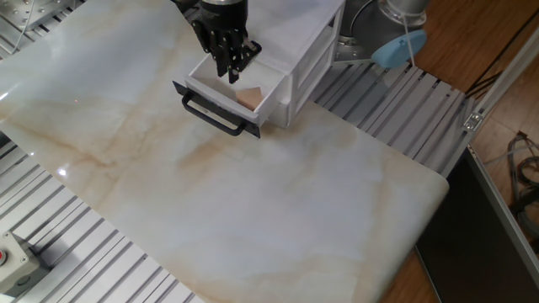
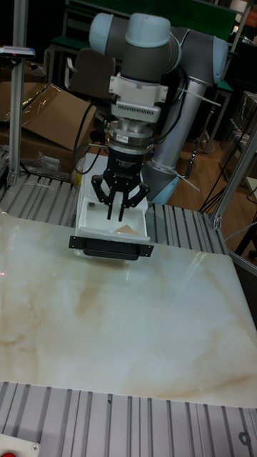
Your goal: Put things in the drawer
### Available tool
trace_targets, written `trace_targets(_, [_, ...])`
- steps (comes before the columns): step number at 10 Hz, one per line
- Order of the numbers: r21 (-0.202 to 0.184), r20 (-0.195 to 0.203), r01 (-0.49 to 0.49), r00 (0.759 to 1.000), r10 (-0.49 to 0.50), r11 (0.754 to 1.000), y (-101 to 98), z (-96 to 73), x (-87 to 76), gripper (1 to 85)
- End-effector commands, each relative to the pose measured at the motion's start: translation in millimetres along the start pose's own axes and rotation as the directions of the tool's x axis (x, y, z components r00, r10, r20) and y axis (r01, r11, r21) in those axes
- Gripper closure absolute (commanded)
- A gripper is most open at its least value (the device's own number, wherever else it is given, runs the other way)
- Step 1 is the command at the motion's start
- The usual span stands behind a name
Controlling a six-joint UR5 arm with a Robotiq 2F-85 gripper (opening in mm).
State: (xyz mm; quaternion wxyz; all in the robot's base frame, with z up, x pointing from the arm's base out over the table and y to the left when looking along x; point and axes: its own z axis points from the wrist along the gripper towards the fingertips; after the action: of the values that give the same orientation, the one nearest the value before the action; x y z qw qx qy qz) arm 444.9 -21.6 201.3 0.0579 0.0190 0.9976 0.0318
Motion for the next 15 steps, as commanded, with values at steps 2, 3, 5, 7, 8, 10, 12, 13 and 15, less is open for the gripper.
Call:
trace_targets(2, [-0.005,-0.008,-0.02,1.0,0.02,1.0,-3.1,-19.0,-20.2,84.7])
trace_targets(3, [-0.006,-0.03,0.008,1.0,-0.008,1.0,-9.3,-20.0,-27.2,84.7])
trace_targets(5, [-0.014,-0.026,-0.001,1.0,0.001,1.0,-8.1,-15.6,-43.2,84.7])
trace_targets(7, [0.002,0.009,-0.003,1.0,0.003,1.0,-7.8,-2.2,-61.4,84.7])
trace_targets(8, [-0.001,0.018,-0.004,1.0,0.004,1.0,-6.7,4.2,-67.2,84.7])
trace_targets(10, [0.001,0.036,0.001,0.999,-0.002,1.0,-5.8,15.6,-76.3,84.7])
trace_targets(12, [0.005,0.046,0.002,0.999,-0.002,1.0,-6.4,24.2,-82.1,84.7])
trace_targets(13, [0.005,0.047,0.004,0.999,-0.004,1.0,-6.7,27.5,-83.7,84.7])
trace_targets(15, [0.005,0.049,0.005,0.999,-0.005,1.0,-6.5,36.6,-86.0,84.7])
